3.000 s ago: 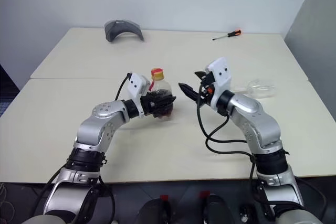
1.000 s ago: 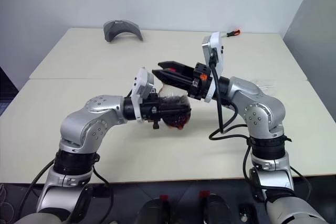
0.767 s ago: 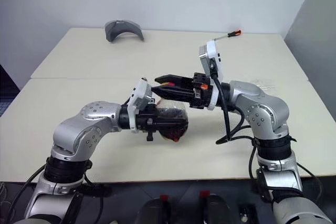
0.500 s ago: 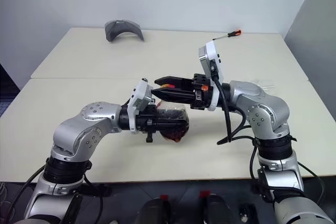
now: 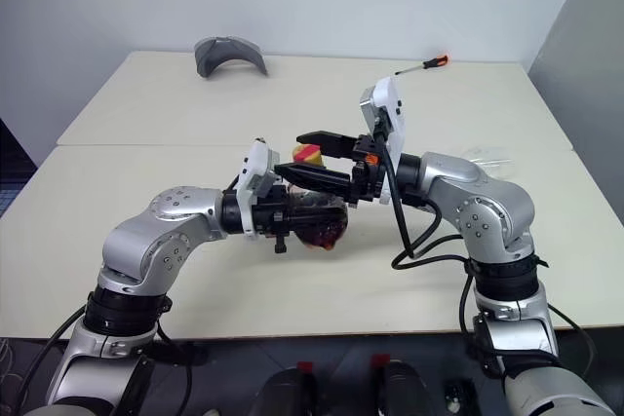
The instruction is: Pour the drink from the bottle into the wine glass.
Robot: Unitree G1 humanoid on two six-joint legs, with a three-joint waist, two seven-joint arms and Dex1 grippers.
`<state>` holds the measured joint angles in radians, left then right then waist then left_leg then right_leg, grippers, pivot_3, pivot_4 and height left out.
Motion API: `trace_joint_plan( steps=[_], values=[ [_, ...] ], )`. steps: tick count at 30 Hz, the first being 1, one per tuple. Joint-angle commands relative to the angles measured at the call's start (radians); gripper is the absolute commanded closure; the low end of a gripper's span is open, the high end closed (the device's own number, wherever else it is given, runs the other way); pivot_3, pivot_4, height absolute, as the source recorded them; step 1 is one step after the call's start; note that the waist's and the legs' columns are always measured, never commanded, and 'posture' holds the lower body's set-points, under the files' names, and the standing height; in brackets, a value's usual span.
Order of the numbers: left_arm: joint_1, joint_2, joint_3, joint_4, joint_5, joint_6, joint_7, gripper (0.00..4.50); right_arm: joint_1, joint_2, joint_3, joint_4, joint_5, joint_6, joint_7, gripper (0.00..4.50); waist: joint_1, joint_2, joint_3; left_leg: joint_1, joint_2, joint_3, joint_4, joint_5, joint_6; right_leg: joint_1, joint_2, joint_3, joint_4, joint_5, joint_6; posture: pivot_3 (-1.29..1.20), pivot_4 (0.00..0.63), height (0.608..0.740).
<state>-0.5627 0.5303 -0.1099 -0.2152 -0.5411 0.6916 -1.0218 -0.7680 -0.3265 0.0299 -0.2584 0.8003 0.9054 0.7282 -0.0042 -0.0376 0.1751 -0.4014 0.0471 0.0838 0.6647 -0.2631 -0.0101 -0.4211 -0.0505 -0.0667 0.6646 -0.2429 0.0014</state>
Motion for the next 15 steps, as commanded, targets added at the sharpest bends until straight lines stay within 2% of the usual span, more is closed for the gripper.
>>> trace_joint_plan(
  steps=[1, 7, 15],
  values=[
    [-0.022, 0.001, 0.033, 0.033, 0.021, -0.06, 0.019, 3.47, 0.001, 0.014, -0.029, -0.054, 0.001, -0.018, -0.065, 0.76, 0.0, 0.0, 0.0, 0.0, 0.0, 0.0, 0.0, 0.0, 0.0, 0.0, 0.0, 0.0, 0.0, 0.0, 0.0, 0.0, 0.15, 0.74],
    [-0.057, -0.02, 0.025, 0.147, 0.091, -0.164, 0.049, 3.47, 0.006, 0.034, 0.016, -0.048, -0.099, -0.091, -0.131, 0.76, 0.0, 0.0, 0.0, 0.0, 0.0, 0.0, 0.0, 0.0, 0.0, 0.0, 0.0, 0.0, 0.0, 0.0, 0.001, 0.0, 0.15, 0.74],
    [-0.082, -0.032, 0.021, 0.185, 0.113, -0.205, 0.053, 3.47, 0.011, 0.059, 0.085, -0.018, -0.222, -0.156, -0.181, 0.76, -0.001, 0.0, 0.0, -0.001, 0.0, 0.001, 0.0, 0.0, 0.0, 0.0, 0.0, 0.0, -0.001, 0.001, -0.002, 0.0, 0.15, 0.74]
  ],
)
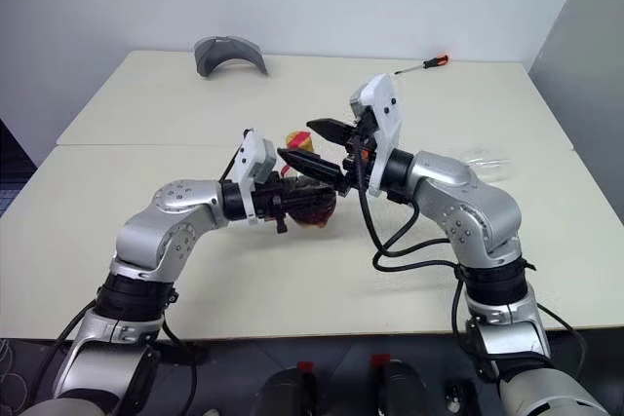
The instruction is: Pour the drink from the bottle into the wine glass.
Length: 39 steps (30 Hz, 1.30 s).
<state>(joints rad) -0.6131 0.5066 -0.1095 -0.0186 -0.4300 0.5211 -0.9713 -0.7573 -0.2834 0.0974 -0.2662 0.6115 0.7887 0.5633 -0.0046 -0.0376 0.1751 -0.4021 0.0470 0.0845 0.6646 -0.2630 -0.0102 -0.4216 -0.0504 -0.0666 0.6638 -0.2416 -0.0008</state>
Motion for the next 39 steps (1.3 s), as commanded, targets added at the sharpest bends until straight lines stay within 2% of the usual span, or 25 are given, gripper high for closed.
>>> trace_joint_plan(
  steps=[1, 11, 26, 29, 35, 39],
  values=[
    [-0.032, -0.011, 0.019, -0.012, 0.004, -0.037, 0.003, 3.47, -0.001, 0.026, 0.02, -0.003, -0.043, -0.041, -0.027, 0.76, -0.001, 0.0, 0.0, 0.0, 0.0, 0.0, 0.0, 0.0, 0.0, 0.0, 0.0, 0.0, 0.0, 0.0, 0.0, 0.0, 0.15, 0.74],
    [-0.018, -0.011, 0.012, -0.017, 0.006, -0.045, -0.007, 3.47, -0.035, 0.098, -0.04, 0.024, -0.005, 0.006, -0.072, 0.76, -0.001, 0.0, 0.0, 0.0, 0.0, 0.0, 0.0, 0.0, 0.0, 0.0, 0.0, 0.0, 0.0, 0.0, 0.0, 0.0, 0.15, 0.74],
    [-0.008, -0.011, 0.014, -0.02, 0.004, -0.043, -0.006, 3.48, -0.046, 0.107, -0.092, -0.008, 0.073, 0.07, -0.104, 0.76, -0.001, 0.0, 0.0, 0.0, 0.0, 0.0, 0.0, 0.0, 0.0, 0.0, 0.0, 0.0, 0.0, 0.0, 0.0, 0.0, 0.15, 0.74],
    [-0.009, -0.01, 0.014, -0.022, 0.002, -0.039, -0.006, 3.48, -0.04, 0.103, -0.084, -0.009, 0.069, 0.058, -0.097, 1.37, -0.001, 0.0, 0.0, 0.0, 0.0, 0.0, 0.0, 0.0, 0.0, 0.0, 0.0, 0.0, 0.0, 0.0, 0.0, 0.0, 0.15, 0.74],
    [-0.015, -0.01, 0.014, -0.027, 0.0, -0.032, -0.005, 3.49, -0.032, 0.096, -0.072, -0.008, 0.059, 0.04, -0.079, 3.26, -0.001, 0.0, 0.0, 0.0, 0.0, 0.0, 0.0, 0.0, 0.0, 0.0, 0.0, 0.0, 0.0, 0.0, 0.0, 0.0, 0.15, 0.74],
    [-0.013, -0.011, 0.012, -0.041, -0.007, -0.024, -0.008, 3.49, -0.032, 0.093, -0.067, -0.007, 0.061, 0.038, -0.066, 3.26, -0.001, 0.0, 0.0, 0.0, 0.0, 0.0, 0.0, 0.0, 0.0, 0.0, 0.0, 0.0, 0.0, 0.0, 0.0, 0.0, 0.15, 0.74]
  ],
)
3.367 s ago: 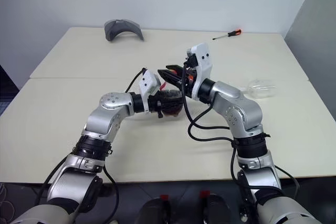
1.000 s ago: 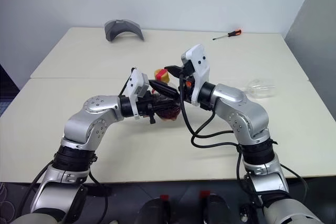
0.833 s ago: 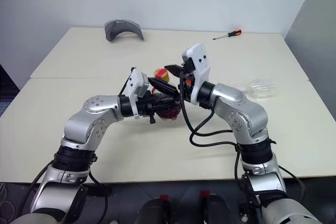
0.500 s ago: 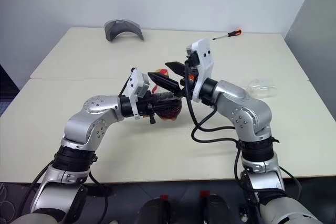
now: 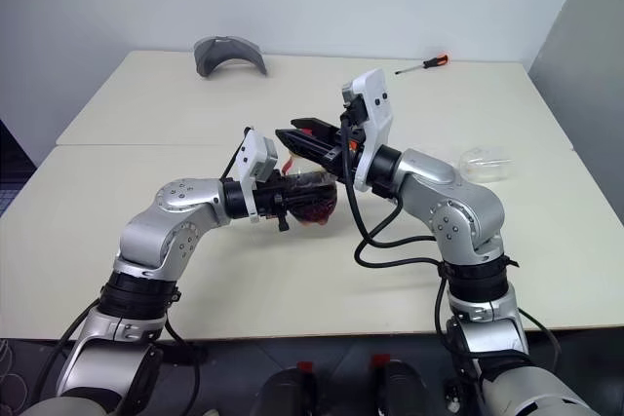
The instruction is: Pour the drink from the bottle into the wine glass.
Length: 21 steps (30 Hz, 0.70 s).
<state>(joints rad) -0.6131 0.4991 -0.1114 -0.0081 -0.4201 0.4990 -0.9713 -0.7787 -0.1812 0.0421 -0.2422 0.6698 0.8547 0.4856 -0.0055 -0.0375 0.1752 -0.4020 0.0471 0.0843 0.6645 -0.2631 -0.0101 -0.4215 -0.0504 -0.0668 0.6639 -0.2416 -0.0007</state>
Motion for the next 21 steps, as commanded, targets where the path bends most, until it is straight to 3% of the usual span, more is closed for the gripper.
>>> trace_joint_plan(
  steps=[1, 6, 14, 21],
  values=[
    [-0.01, -0.003, 0.013, -0.06, -0.022, 0.002, -0.011, 3.49, -0.012, -0.012, -0.009, -0.031, 0.003, -0.028, 0.019, 3.26, 0.0, 0.0, 0.0, 0.0, 0.0, 0.0, 0.0, 0.0, 0.0, 0.0, 0.0, 0.0, 0.0, 0.0, 0.0, 0.0, 0.15, 0.74],
    [0.033, 0.022, 0.012, -0.153, -0.072, 0.049, -0.049, 3.5, -0.023, -0.046, 0.013, -0.034, 0.043, -0.028, 0.143, 3.26, -0.002, 0.0, 0.0, 0.0, 0.0, 0.0, 0.0, 0.0, 0.0, 0.0, 0.0, 0.0, 0.0, 0.0, 0.0, 0.0, 0.15, 0.74],
    [0.121, 0.095, 0.036, -0.355, -0.184, 0.125, -0.096, 3.5, -0.043, -0.159, 0.065, -0.011, 0.134, -0.015, 0.479, 3.26, -0.002, 0.0, 0.0, 0.0, 0.0, 0.0, 0.0, 0.0, 0.0, 0.0, 0.0, 0.0, -0.001, -0.001, 0.001, 0.0, 0.15, 0.74],
    [0.152, 0.107, 0.043, -0.456, -0.248, 0.183, -0.072, 3.51, -0.066, -0.177, 0.096, 0.011, 0.123, -0.03, 0.588, 3.26, -0.001, 0.0, 0.0, 0.001, 0.0, -0.001, 0.0, 0.0, 0.0, 0.0, 0.0, 0.0, 0.0, -0.003, 0.004, 0.0, 0.15, 0.74]
  ],
)
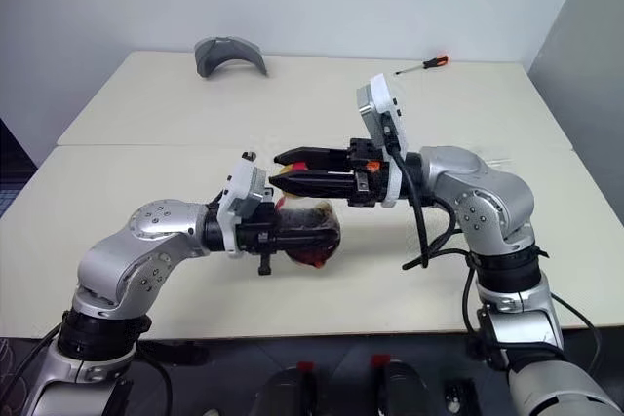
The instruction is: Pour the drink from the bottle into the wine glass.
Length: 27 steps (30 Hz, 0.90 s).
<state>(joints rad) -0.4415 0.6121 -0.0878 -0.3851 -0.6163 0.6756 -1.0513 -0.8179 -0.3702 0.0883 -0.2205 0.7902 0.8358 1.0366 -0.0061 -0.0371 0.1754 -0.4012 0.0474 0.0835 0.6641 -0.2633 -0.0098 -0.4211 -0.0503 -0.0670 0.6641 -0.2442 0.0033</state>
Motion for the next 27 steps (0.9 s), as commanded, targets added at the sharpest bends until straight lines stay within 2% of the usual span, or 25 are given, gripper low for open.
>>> trace_joint_plan(
  steps=[1, 6, 11, 15, 21, 27],
  values=[
    [-0.019, -0.005, 0.02, -0.082, -0.055, 0.009, 0.011, 3.51, -0.029, 0.013, 0.051, -0.008, -0.001, -0.014, 0.04, 3.26, 0.0, 0.0, 0.0, 0.0, 0.0, 0.0, 0.0, 0.0, 0.0, 0.0, 0.0, 0.0, 0.0, 0.0, 0.0, 0.0, 0.15, 0.74],
    [-0.022, -0.004, 0.02, -0.073, -0.052, 0.008, 0.019, 3.51, -0.032, 0.011, 0.054, 0.014, -0.034, -0.034, 0.03, 3.26, 0.001, 0.0, 0.0, 0.0, 0.0, 0.0, 0.0, 0.0, 0.0, 0.0, 0.0, 0.0, 0.0, 0.0, 0.0, 0.0, 0.15, 0.74],
    [-0.015, -0.006, 0.021, -0.031, -0.024, -0.008, 0.025, 3.51, -0.009, 0.012, 0.028, 0.009, -0.038, -0.024, -0.027, 1.53, 0.001, 0.0, 0.0, 0.0, 0.0, 0.0, 0.0, 0.0, 0.0, 0.0, 0.0, 0.0, 0.0, 0.0, -0.001, 0.0, 0.15, 0.74],
    [0.016, -0.026, 0.044, -0.027, -0.028, 0.014, 0.09, 3.51, 0.015, 0.019, -0.02, -0.023, -0.011, 0.013, -0.118, 0.14, 0.002, 0.0, 0.0, 0.0, 0.0, 0.0, 0.0, 0.0, 0.0, 0.0, -0.001, 0.0, 0.0, 0.0, -0.001, 0.0, 0.15, 0.74],
    [0.068, -0.044, 0.05, -0.011, 0.015, -0.006, 0.192, 3.51, 0.055, 0.033, -0.081, -0.112, 0.023, 0.062, -0.273, 0.09, 0.002, 0.0, 0.0, 0.0, 0.0, 0.0, 0.0, 0.0, 0.0, 0.0, -0.003, 0.0, 0.0, 0.001, -0.001, 0.0, 0.15, 0.74],
    [0.059, -0.089, 0.041, 0.053, 0.064, -0.055, 0.256, 3.51, 0.069, 0.067, -0.061, -0.158, -0.004, 0.046, -0.376, 0.09, 0.002, 0.0, 0.0, 0.0, 0.0, 0.0, 0.0, 0.0, 0.0, 0.0, -0.003, 0.0, 0.0, 0.0, 0.0, 0.0, 0.15, 0.74]
  ],
)
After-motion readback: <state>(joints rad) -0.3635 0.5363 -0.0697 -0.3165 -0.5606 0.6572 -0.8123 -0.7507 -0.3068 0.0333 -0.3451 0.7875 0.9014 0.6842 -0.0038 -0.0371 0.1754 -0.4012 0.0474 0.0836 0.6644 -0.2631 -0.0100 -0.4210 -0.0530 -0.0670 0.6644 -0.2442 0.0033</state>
